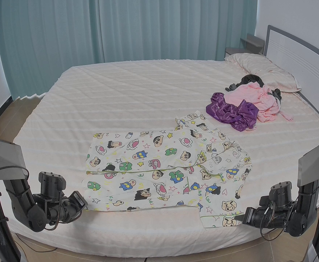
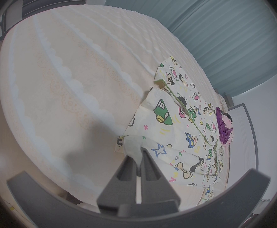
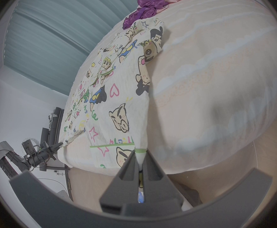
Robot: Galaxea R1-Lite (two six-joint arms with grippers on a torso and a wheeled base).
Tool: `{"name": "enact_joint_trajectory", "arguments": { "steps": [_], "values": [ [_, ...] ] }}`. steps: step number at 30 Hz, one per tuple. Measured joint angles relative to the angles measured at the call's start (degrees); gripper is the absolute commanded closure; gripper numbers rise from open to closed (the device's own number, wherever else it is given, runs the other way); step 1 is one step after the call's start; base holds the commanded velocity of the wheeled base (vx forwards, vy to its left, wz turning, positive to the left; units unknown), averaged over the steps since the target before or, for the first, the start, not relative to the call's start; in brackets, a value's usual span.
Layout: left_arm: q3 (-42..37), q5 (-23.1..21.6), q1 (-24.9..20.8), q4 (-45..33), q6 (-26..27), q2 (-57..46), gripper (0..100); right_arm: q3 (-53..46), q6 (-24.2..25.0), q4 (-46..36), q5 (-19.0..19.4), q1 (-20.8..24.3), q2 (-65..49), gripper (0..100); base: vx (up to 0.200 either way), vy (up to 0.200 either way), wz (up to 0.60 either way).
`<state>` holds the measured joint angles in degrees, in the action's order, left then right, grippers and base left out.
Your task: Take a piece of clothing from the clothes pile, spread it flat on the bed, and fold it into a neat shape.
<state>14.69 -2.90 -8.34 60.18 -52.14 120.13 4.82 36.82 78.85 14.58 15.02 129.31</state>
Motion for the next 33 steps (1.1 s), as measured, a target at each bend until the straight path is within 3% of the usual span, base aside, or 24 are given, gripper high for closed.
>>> {"name": "enact_joint_trajectory", "arguments": {
  "steps": [10,33],
  "values": [
    [-0.74,1.07,-1.16,-0.05,0.02,-2.49,100,-2.95,-0.33,-2.66,-0.07,0.00,-6.51,100,0.000,0.000,0.00],
    [-10.73,2.90,-4.50,-0.06,7.74,-8.85,100,-3.83,-3.89,-36.78,-0.27,0.02,-31.15,100,0.000,0.000,0.00]
  ]
}}
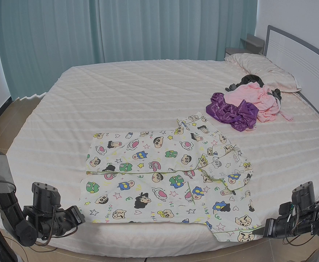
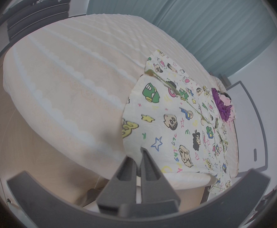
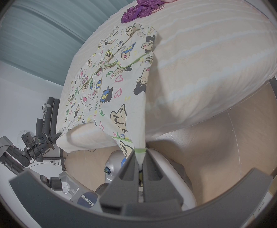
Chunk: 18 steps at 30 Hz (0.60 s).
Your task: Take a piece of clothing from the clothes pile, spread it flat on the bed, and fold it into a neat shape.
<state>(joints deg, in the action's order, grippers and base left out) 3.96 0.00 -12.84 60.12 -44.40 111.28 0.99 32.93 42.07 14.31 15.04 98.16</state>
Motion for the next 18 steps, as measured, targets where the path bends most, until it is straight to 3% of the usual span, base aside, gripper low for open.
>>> {"name": "enact_joint_trajectory", "arguments": {
  "steps": [11,18],
  "values": [
    [-2.84,0.49,-1.60,-1.39,1.71,-0.20,100,0.00,-0.72,-7.61,-0.77,1.27,-6.12,100,0.000,0.000,0.00],
    [-2.95,2.84,-4.17,-6.53,1.67,-0.78,100,0.02,-1.10,-11.03,-1.45,2.29,-7.31,100,0.000,0.000,0.00]
  ]
}}
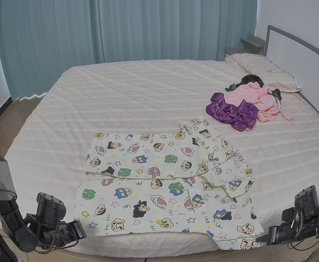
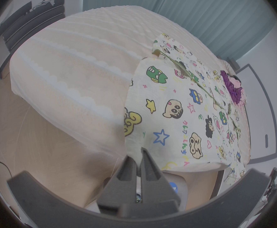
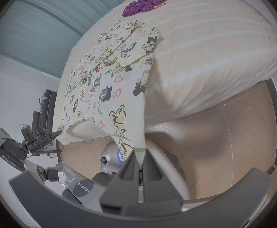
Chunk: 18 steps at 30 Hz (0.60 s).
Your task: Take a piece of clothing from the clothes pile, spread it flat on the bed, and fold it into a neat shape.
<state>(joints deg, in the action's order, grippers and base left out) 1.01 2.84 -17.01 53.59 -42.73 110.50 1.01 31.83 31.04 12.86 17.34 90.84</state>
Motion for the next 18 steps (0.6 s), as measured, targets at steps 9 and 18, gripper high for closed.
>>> {"name": "enact_joint_trajectory", "arguments": {
  "steps": [9,18],
  "values": [
    [-0.05,0.38,-1.67,-6.74,0.04,-4.07,100,0.00,-0.35,-4.71,-0.04,0.33,-1.55,100,0.000,0.000,0.00],
    [-0.05,0.39,-2.10,-11.42,0.15,-7.41,100,-0.02,-1.32,-10.30,-0.06,1.71,-5.05,100,0.000,0.000,0.00]
  ]
}}
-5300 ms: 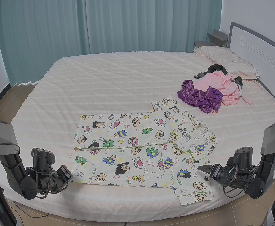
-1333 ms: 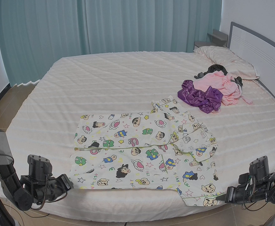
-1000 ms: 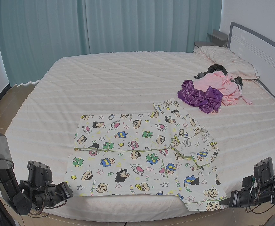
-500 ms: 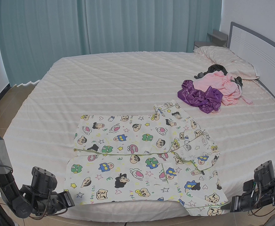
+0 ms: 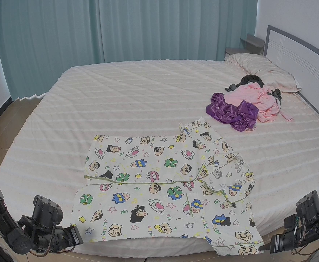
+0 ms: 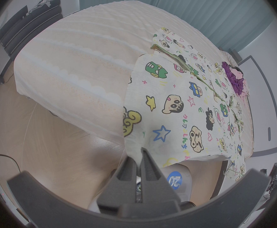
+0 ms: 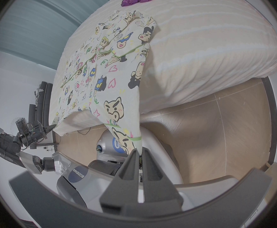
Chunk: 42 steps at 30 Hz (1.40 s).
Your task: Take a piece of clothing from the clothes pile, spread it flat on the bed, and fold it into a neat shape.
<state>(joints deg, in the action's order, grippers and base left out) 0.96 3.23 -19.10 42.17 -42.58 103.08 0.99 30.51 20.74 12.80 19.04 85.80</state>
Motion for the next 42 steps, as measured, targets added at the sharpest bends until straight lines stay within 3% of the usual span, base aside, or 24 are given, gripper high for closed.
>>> {"name": "enact_joint_trajectory", "arguments": {
  "steps": [19,27,37,42],
  "values": [
    [3.74,0.00,-0.38,0.44,-0.28,-2.40,100,5.81,0.63,-0.11,0.02,-1.18,-1.67,100,0.000,0.000,0.00],
    [12.51,0.05,1.06,-4.56,-0.83,-2.95,100,11.30,0.68,-0.22,0.09,-4.72,-1.35,100,0.000,0.000,0.00],
    [30.04,-0.59,4.34,-20.03,-3.47,-2.43,100,20.76,1.37,-0.24,0.13,-8.61,2.27,100,0.000,0.000,0.00],
    [37.04,-0.80,5.79,-21.98,-5.03,1.02,100,26.36,3.58,-0.18,0.06,-9.76,6.07,100,0.000,0.000,0.00]
  ]
}}
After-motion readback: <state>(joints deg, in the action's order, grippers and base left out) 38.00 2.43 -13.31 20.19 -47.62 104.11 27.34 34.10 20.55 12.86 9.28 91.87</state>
